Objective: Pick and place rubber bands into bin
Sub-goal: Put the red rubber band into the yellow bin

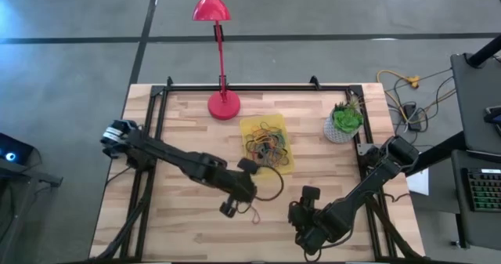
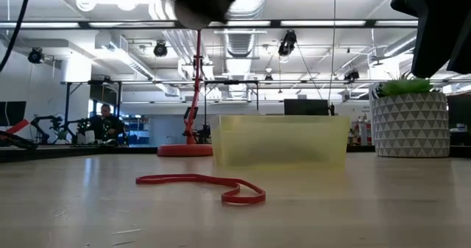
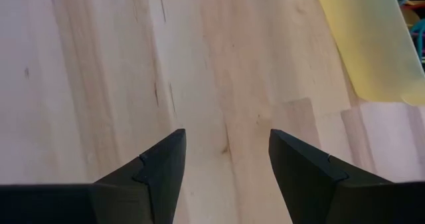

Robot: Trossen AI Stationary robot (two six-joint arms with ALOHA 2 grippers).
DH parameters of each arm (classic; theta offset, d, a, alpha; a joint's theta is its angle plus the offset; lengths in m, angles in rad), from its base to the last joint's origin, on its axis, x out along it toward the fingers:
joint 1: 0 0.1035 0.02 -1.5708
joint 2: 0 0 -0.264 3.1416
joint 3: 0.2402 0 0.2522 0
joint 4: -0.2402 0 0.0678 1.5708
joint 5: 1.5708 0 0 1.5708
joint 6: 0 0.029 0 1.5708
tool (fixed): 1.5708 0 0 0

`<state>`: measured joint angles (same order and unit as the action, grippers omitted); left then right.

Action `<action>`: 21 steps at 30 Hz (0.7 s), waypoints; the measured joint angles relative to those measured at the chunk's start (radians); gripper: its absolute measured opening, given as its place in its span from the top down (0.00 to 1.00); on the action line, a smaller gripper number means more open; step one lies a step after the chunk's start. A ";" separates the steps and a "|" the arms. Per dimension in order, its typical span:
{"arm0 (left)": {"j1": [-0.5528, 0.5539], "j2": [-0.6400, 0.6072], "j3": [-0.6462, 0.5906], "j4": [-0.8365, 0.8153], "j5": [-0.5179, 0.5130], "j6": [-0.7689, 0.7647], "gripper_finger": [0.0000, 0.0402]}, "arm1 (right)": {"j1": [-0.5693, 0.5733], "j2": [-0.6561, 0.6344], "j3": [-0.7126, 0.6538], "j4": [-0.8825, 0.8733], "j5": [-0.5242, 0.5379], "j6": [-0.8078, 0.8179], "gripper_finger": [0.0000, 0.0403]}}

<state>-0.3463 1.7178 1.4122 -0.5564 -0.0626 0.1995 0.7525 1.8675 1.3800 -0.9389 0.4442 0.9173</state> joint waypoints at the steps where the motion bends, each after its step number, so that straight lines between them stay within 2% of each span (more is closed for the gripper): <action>1: 0.000 0.006 -0.025 -0.007 0.027 -0.043 1.00 | 0.000 0.000 0.000 -0.001 0.000 0.000 0.50; 6: -0.011 0.064 -0.115 -0.016 0.046 -0.109 0.94 | 0.000 0.000 0.000 0.000 0.000 0.017 0.50; 16: -0.017 0.129 -0.126 0.085 0.047 -0.107 0.62 | 0.000 0.000 -0.002 0.001 0.000 0.118 0.50; 21: -0.013 0.172 -0.130 0.104 0.051 -0.108 0.56 | 0.000 0.000 -0.002 0.002 -0.006 0.179 0.50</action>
<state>-0.3592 1.8894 1.2825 -0.4524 -0.0115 0.0916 0.7525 1.8675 1.3777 -0.9371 0.4379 1.0964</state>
